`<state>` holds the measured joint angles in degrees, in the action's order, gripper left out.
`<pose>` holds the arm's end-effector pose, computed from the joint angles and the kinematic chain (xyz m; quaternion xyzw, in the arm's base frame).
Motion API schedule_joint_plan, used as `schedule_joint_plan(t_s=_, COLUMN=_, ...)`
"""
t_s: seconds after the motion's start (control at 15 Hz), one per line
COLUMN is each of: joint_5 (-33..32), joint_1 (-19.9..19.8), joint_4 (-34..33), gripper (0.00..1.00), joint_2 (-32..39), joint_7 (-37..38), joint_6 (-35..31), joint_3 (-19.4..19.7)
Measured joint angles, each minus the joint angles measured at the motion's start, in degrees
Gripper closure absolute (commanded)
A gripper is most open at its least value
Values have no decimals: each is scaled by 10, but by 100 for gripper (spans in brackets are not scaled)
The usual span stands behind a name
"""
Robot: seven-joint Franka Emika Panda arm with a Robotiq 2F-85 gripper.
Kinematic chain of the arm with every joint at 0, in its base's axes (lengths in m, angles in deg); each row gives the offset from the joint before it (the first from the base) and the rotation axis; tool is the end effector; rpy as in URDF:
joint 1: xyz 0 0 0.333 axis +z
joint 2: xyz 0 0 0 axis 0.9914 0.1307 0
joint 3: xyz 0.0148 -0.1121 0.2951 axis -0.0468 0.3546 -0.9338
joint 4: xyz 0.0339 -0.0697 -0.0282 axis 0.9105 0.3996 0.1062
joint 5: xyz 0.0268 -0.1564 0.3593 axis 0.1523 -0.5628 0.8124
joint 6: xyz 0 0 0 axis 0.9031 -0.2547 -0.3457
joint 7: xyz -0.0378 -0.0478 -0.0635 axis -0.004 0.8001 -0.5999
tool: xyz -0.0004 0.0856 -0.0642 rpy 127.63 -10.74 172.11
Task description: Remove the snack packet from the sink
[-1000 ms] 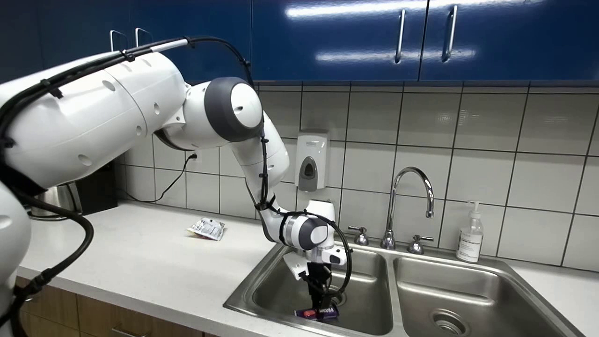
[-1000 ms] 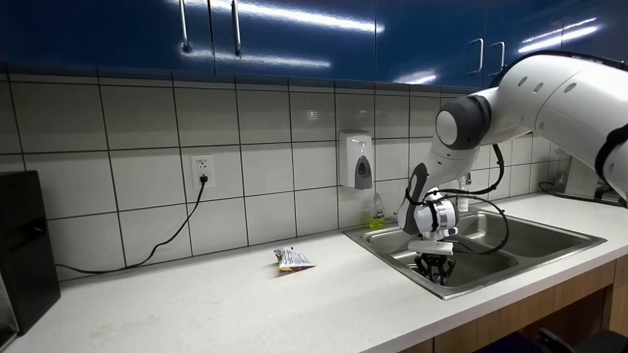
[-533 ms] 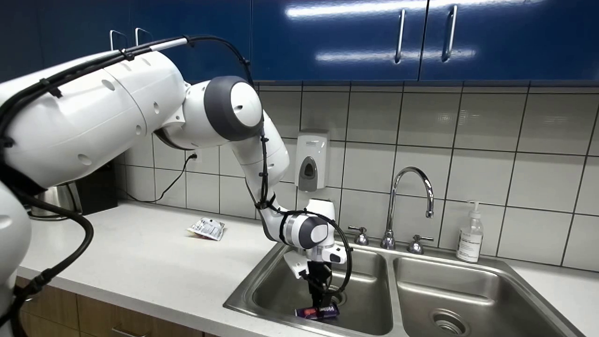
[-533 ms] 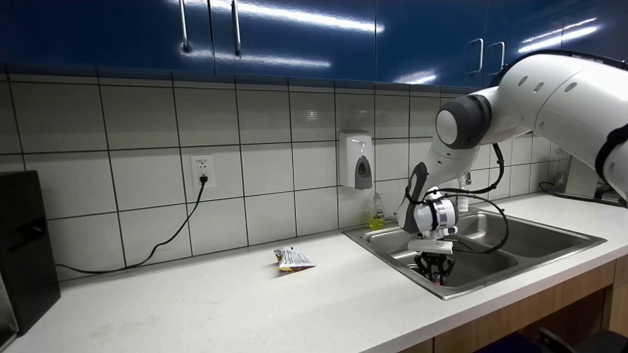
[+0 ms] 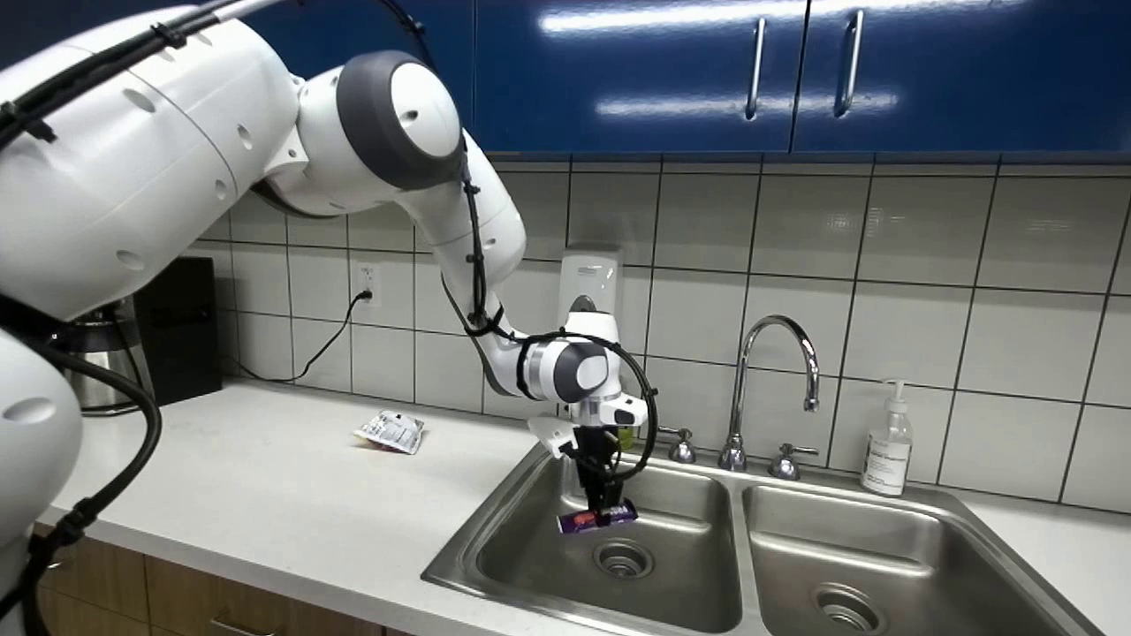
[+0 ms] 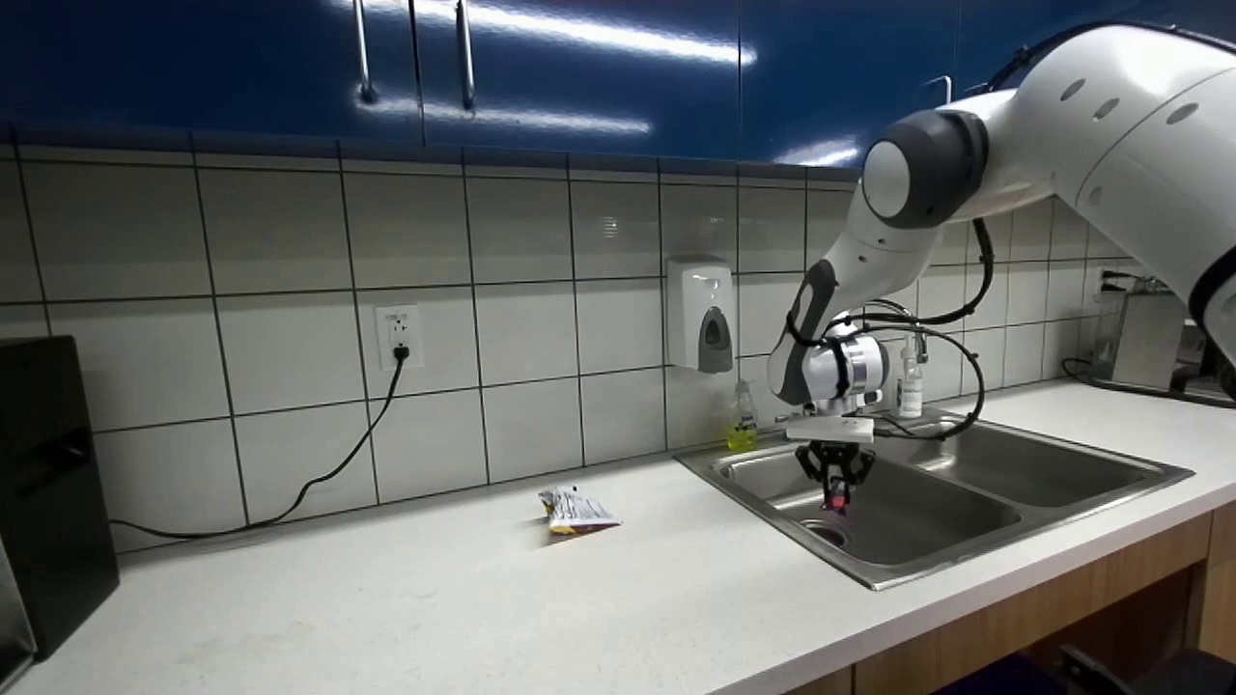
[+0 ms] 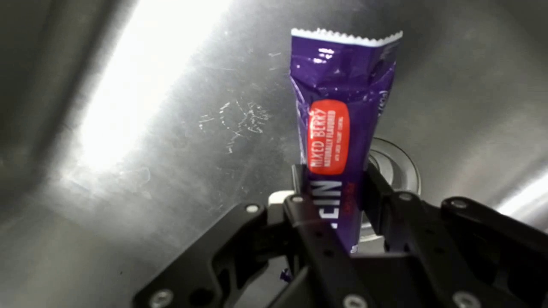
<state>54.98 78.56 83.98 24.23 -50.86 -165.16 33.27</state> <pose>0.6324 -0.2141 0.1446 0.9092 -0.4119 0.0266 0.0542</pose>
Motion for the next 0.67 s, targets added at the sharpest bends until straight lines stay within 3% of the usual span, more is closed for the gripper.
schedule_joint_plan(t_s=0.33, joint_5=-63, joint_1=34, joint_4=100, gripper=91, joint_2=-119, joint_7=-15, joint_6=0, joint_3=5)
schedule_joint_plan(t_s=0.67, joint_5=-168, joint_1=57, joint_4=206, gripper=91, joint_2=-219, joint_7=-72, joint_6=-4, joint_3=3)
